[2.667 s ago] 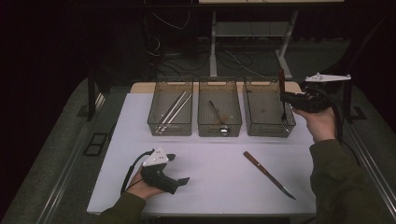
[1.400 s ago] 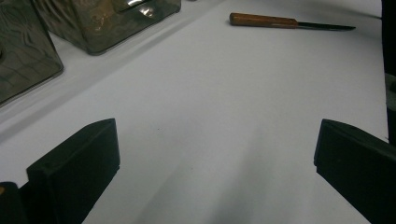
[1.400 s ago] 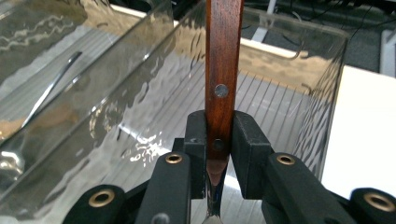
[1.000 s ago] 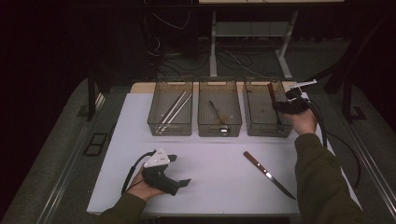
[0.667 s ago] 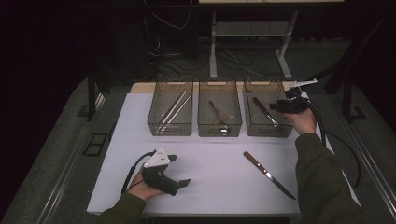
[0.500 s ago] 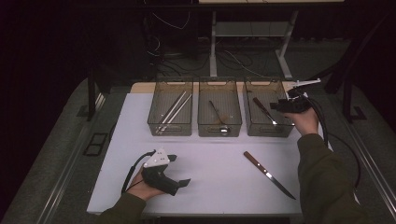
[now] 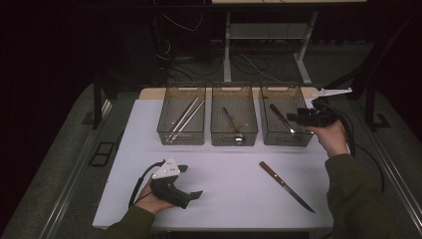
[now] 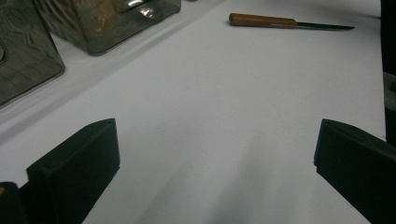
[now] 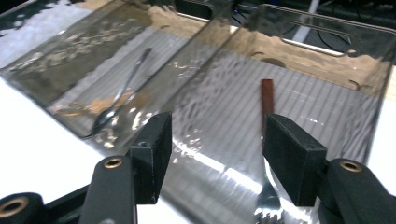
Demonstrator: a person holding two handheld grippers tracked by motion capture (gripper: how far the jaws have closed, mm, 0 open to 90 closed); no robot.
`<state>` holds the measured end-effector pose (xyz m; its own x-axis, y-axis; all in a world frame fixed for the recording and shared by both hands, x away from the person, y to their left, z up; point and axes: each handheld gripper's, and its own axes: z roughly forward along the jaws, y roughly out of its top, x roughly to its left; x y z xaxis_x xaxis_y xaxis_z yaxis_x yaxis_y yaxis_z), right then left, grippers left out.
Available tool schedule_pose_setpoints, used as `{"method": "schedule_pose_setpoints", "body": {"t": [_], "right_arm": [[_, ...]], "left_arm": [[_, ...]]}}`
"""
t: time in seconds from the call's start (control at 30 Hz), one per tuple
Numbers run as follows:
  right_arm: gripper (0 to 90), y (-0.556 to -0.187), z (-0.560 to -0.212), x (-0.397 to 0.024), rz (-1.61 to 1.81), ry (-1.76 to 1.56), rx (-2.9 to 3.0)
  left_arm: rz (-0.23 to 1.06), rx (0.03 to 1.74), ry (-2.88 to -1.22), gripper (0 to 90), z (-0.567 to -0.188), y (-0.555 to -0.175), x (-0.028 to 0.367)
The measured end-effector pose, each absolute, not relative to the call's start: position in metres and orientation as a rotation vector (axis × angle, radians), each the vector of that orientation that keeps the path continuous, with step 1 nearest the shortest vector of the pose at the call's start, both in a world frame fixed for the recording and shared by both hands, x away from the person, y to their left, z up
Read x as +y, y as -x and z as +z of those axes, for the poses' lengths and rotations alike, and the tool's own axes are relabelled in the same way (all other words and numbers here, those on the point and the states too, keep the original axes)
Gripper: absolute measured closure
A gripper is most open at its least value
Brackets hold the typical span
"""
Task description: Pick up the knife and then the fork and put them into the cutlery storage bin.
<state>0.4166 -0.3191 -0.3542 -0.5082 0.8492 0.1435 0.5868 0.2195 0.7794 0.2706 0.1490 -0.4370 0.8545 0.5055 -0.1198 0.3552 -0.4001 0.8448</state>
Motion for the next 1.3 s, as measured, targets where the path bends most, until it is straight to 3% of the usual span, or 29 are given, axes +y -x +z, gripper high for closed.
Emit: {"method": "schedule_pose_setpoints", "body": {"t": [0.43,1.17,1.3], "right_arm": [[31.3,-0.373,-0.356,-0.313,1.236,-1.279,2.227],[31.5,-0.314,-0.387,-0.307,1.256,-1.199,2.324],[36.6,-0.307,-0.392,-0.306,1.253,-1.177,2.362]], "left_arm": [[0.189,0.630,-2.033,0.0,-0.438,-0.271,0.149],[0.193,0.620,-2.051,0.0,-0.437,-0.271,0.151],[0.194,0.621,-2.050,0.0,-0.437,-0.271,0.151]]}}
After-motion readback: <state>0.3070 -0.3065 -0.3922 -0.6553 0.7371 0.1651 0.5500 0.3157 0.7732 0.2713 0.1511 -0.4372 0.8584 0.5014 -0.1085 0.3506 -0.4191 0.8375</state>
